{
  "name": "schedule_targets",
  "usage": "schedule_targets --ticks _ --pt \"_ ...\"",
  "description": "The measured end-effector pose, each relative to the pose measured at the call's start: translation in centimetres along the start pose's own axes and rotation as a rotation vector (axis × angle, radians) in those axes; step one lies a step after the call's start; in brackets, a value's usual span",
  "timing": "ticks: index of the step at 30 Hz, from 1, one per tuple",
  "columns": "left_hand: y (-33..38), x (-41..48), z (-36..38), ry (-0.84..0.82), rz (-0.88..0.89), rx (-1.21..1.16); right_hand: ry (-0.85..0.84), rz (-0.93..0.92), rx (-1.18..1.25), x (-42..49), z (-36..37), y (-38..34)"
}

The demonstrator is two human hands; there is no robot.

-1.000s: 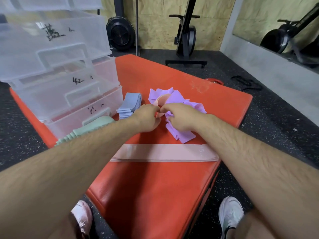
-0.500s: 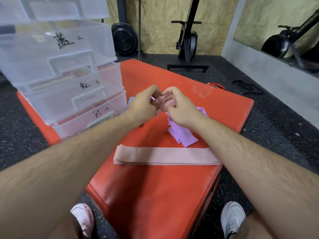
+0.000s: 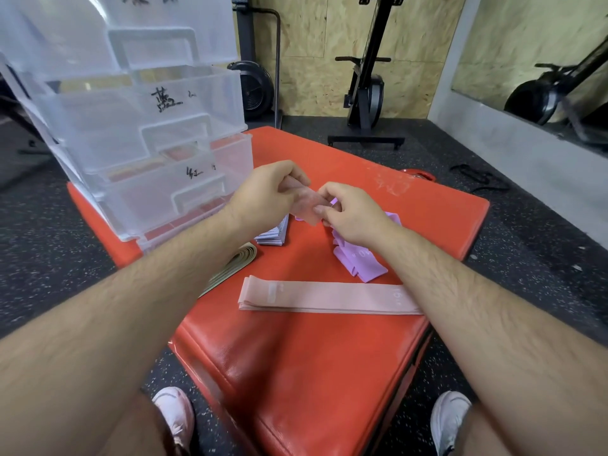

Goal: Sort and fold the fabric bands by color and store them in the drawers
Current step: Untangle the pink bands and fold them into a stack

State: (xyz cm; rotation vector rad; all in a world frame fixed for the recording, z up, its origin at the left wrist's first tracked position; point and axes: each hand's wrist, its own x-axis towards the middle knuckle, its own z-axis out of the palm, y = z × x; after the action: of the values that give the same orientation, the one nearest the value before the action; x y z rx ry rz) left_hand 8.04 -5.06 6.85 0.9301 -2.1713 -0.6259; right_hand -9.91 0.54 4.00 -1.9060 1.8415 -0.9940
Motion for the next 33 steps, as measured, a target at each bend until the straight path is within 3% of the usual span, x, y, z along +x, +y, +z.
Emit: schedule_targets --ticks 9,19,21,25,28,33 --pt "1.2 -1.5 -2.6 0.128 0.006 -0.107 0.057 0.042 -0.017 -0.1 0.2 0.2" --pt "1.2 -2.2 -7.7 0.336 -0.142 -0.563 0.022 0.169 -0.252 -0.2 -1.7 3.5" --pt "0.1 -2.4 -7.9 0.308 -0.198 -0.540 -0.014 0.218 -0.353 -0.8 -3.3 3.9" --pt "-2.2 -2.9 -7.3 0.187 -0.319 -0.417 -0.071 0.256 -0.266 -2.4 -6.4 4.8" --pt "-3.2 -3.8 -6.1 0.072 -0.381 -0.324 -0.145 0.226 -0.337 -4.1 -8.2 5.4" --pt "-4.2 -5.4 -3.5 -0.041 -0.372 -0.047 -0.256 0.254 -0.399 -6.9 -9.2 6.0"
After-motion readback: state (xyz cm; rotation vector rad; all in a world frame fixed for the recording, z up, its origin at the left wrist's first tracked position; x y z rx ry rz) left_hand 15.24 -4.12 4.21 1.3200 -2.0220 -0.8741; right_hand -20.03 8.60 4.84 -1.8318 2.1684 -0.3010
